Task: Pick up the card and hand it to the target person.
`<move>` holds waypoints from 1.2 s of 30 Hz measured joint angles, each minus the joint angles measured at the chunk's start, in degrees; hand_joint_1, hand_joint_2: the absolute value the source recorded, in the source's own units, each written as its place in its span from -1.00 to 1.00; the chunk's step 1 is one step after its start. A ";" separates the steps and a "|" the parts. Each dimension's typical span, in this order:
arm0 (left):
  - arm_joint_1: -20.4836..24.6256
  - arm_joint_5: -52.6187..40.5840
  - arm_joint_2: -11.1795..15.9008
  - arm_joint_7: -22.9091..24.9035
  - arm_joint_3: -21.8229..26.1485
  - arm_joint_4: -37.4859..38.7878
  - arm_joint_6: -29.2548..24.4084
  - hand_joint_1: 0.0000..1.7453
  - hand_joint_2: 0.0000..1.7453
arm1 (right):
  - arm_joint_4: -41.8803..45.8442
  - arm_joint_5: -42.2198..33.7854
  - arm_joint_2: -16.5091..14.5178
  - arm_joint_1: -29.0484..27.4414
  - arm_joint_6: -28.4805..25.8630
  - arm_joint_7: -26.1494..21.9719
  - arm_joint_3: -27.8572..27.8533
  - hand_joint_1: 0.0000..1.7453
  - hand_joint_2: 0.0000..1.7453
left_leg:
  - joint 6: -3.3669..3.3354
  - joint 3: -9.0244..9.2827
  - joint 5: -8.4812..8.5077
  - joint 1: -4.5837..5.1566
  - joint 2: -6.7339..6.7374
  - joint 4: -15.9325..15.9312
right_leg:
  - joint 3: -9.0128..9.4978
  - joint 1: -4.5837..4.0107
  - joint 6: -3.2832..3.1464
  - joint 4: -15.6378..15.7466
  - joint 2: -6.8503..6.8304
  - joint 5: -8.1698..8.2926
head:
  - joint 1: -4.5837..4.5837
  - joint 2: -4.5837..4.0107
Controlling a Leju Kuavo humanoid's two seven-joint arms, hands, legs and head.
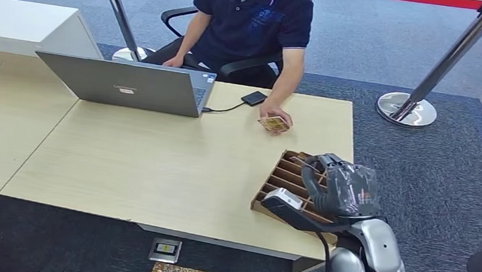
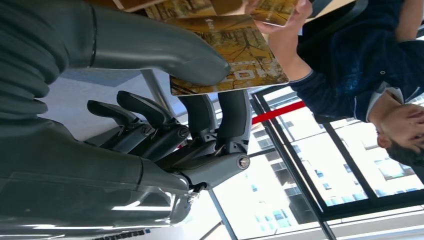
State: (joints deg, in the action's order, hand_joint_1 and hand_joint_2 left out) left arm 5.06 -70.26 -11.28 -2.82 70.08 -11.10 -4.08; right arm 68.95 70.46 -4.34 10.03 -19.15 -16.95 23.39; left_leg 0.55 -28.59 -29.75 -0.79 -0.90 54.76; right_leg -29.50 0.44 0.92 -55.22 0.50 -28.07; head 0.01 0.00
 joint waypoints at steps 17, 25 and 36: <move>0.31 1.18 0.00 1.76 0.16 0.00 -1.20 -1.00 -1.00 | -23.65 -0.37 -12.24 20.06 -1.23 0.81 2.72 1.00 1.00 | 0.04 -0.01 0.02 -0.03 0.01 0.00 | -0.03 -0.03 -0.01 -0.10 0.00 0.00 | 0.01 0.00; 0.39 1.68 -0.01 2.38 0.61 0.00 -2.15 -1.00 -1.00 | -32.22 -6.69 -15.62 26.49 -2.65 3.53 6.29 1.00 1.00 | 0.03 -0.02 0.02 -0.02 0.01 0.00 | -0.04 -0.02 -0.01 -0.07 0.00 0.00 | 0.01 0.00; 0.39 0.61 -0.09 1.68 1.08 0.00 -2.18 -1.00 -1.00 | -39.02 -7.07 -15.86 31.92 -6.47 9.09 10.43 1.00 1.00 | 0.03 -0.02 0.02 -0.02 0.01 0.00 | -0.04 -0.02 -0.01 -0.06 0.00 0.00 | 0.01 0.00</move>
State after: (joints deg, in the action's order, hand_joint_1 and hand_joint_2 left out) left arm 5.45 -69.65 -11.37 -1.14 71.17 -11.10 -6.26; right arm 29.93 63.39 -20.20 41.94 -25.63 -7.86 33.82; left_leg 0.58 -28.61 -29.73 -0.81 -0.89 54.76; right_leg -29.54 0.42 0.91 -55.29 0.50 -28.07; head 0.02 0.00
